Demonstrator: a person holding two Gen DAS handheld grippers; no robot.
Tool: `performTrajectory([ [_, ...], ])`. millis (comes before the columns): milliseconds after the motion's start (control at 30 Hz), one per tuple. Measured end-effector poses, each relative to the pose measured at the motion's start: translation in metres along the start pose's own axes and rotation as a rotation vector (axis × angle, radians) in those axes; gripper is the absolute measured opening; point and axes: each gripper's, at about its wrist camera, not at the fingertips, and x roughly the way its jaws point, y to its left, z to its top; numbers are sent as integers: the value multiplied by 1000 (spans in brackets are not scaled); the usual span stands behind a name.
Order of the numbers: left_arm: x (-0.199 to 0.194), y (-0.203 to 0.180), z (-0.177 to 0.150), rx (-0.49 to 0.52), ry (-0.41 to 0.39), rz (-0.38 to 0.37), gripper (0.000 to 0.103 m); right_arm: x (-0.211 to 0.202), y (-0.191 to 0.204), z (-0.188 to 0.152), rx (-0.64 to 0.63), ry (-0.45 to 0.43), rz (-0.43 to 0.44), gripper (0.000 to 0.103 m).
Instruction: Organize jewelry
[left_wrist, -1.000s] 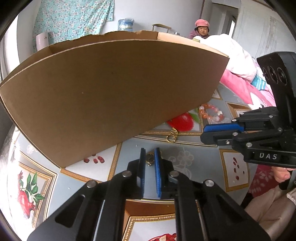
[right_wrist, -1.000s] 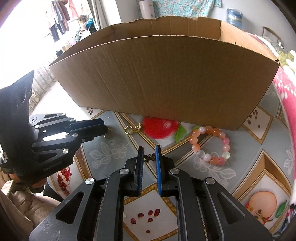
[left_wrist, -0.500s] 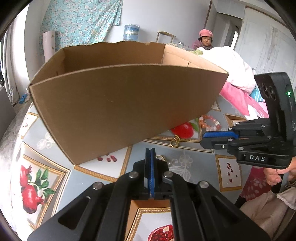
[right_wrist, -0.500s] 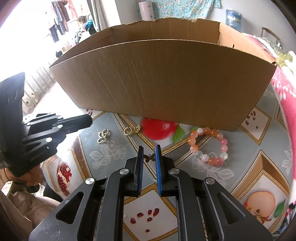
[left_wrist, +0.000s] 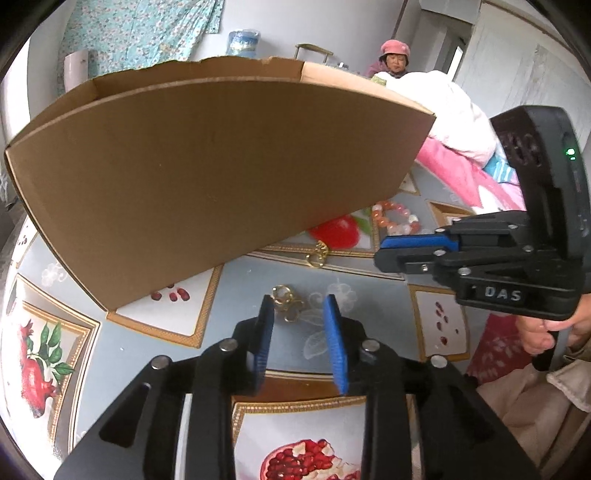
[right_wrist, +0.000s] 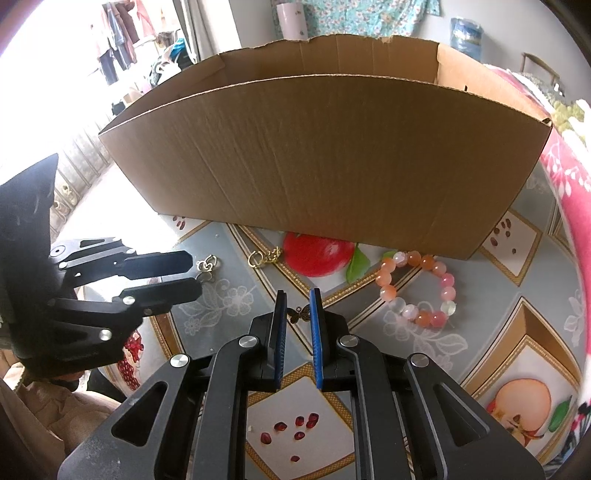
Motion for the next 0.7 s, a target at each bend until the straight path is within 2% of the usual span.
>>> performTrajectory([
  [400, 7, -8, 2, 77, -30, 78, 27, -4, 1, 2, 9, -3, -3, 10],
  [567, 6, -6, 1, 76, -27, 102, 16, -6, 2, 2, 10, -4, -3, 10],
  [700, 4, -4, 0, 71, -28, 98, 14, -7, 2, 3, 10, -4, -2, 10],
])
